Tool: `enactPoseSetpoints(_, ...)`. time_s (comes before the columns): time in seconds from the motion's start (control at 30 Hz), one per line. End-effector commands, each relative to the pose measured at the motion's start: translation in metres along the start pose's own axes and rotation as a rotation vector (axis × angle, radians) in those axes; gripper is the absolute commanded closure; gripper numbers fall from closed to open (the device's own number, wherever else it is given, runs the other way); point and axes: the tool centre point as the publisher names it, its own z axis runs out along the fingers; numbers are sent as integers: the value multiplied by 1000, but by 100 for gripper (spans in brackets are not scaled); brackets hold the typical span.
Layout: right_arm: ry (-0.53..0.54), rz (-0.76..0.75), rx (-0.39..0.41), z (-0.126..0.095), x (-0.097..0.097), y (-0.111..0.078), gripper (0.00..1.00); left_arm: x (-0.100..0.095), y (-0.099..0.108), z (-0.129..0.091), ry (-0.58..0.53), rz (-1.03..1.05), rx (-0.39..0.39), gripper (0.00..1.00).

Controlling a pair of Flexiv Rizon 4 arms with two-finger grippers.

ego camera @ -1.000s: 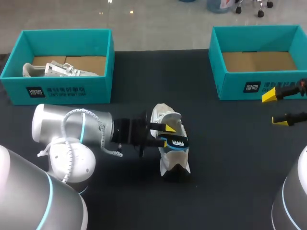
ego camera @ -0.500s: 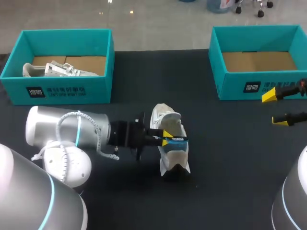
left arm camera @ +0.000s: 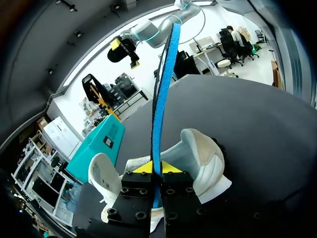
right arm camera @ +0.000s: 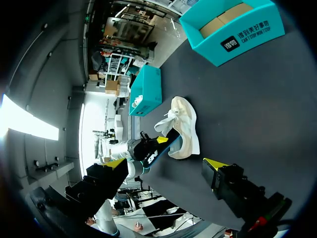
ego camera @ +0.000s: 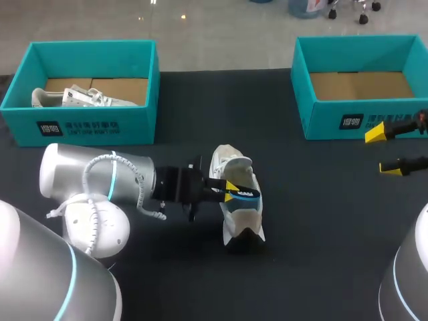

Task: Take the shoe out of the shoebox, open the shoe tongue, remove and reinsert the insole, then place the shoe into the shoebox

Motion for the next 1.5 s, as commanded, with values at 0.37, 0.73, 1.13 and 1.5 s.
enactPoseSetpoints(0.37,-3,2,0,0,0,0,0,-2,8,8,1,-27,-23,73)
enactPoseSetpoints(0.73,-3,2,0,0,0,0,0,3,-11,-5,-25,7,-5,85)
enactPoseSetpoints(1.13,-3,2,0,0,0,0,0,-3,7,8,-14,9,-40,100)
enactPoseSetpoints(1.5,-3,2,0,0,0,0,0,-3,15,13,-15,-16,-62,88)
